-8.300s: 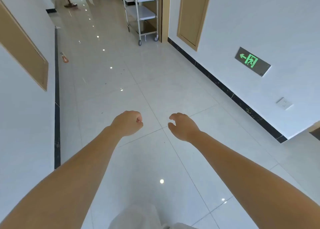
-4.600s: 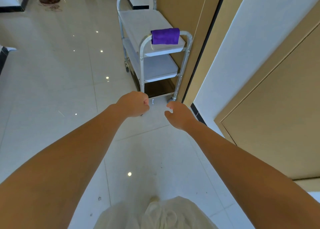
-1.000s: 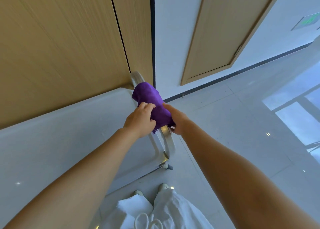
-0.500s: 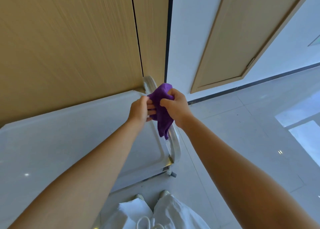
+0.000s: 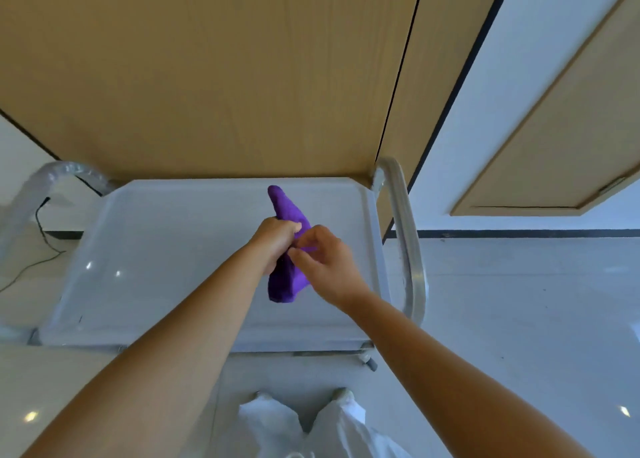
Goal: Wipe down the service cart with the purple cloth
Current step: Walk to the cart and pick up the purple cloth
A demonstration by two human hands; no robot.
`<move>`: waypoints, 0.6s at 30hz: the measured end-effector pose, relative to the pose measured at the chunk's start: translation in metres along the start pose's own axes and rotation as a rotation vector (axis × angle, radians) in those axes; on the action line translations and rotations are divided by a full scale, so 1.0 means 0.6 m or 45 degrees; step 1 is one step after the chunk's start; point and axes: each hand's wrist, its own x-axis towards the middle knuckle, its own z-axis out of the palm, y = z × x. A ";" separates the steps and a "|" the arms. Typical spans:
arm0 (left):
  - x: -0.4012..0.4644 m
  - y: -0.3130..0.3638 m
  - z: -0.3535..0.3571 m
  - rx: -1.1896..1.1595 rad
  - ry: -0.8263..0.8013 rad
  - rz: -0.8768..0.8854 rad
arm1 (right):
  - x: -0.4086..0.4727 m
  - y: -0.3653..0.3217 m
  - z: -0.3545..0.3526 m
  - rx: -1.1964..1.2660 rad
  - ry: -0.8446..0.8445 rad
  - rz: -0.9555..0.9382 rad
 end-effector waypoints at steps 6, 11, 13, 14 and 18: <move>-0.029 -0.052 -0.085 0.144 0.041 0.170 | 0.014 0.005 0.095 0.544 0.007 0.512; -0.073 -0.107 -0.154 0.317 -0.021 0.325 | 0.003 -0.014 0.212 1.008 -0.297 0.682; -0.090 -0.136 -0.186 0.415 -0.041 0.384 | -0.005 -0.030 0.269 1.110 -0.306 0.689; -0.098 -0.154 -0.206 0.465 -0.060 0.417 | -0.011 -0.038 0.295 1.185 -0.291 0.713; -0.124 -0.216 -0.310 0.510 -0.116 0.460 | -0.032 -0.077 0.380 1.256 -0.176 0.793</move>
